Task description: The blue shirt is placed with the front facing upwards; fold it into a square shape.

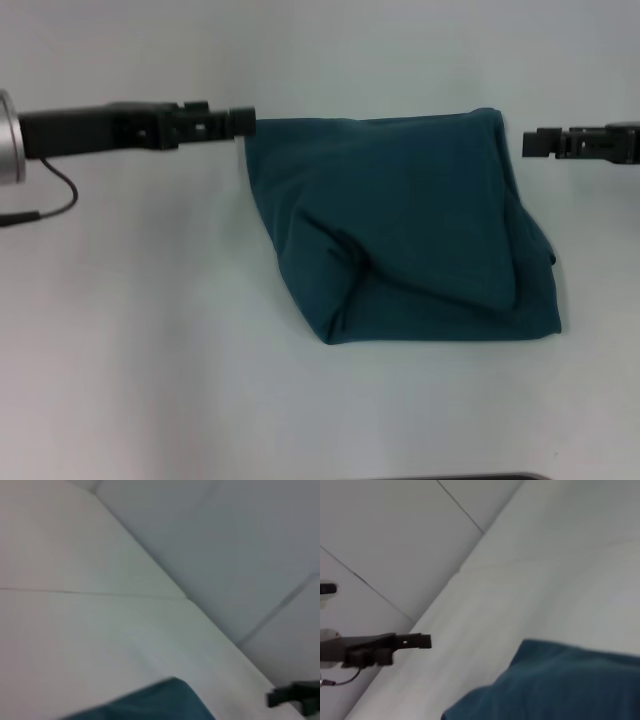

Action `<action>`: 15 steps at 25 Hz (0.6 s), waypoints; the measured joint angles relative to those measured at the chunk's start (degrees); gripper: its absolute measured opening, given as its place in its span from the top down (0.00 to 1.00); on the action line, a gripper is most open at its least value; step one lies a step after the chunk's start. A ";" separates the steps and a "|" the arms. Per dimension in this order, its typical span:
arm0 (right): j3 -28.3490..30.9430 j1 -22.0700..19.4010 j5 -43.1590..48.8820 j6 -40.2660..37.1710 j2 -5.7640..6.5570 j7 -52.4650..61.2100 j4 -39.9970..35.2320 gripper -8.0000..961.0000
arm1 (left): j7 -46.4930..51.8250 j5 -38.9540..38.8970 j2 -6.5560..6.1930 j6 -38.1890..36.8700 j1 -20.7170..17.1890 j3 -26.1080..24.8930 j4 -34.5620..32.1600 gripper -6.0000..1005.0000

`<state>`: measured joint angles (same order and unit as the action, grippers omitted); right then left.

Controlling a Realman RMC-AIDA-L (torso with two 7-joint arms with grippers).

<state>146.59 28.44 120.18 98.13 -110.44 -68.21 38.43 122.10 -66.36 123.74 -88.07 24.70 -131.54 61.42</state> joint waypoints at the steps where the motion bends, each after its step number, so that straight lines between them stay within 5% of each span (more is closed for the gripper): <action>1: -0.02 -0.15 0.46 0.20 -0.01 0.75 -0.14 0.29 | -1.52 -0.51 0.06 -1.38 -0.29 -0.11 -0.77 0.04; 15: -0.28 0.37 6.29 0.08 -0.48 5.53 -4.07 0.29 | -7.49 -1.38 -0.45 -5.12 -1.29 -3.83 -6.23 0.04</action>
<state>146.32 28.81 126.47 98.21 -110.91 -62.68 34.36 114.62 -67.74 123.30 -93.19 23.41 -135.37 55.19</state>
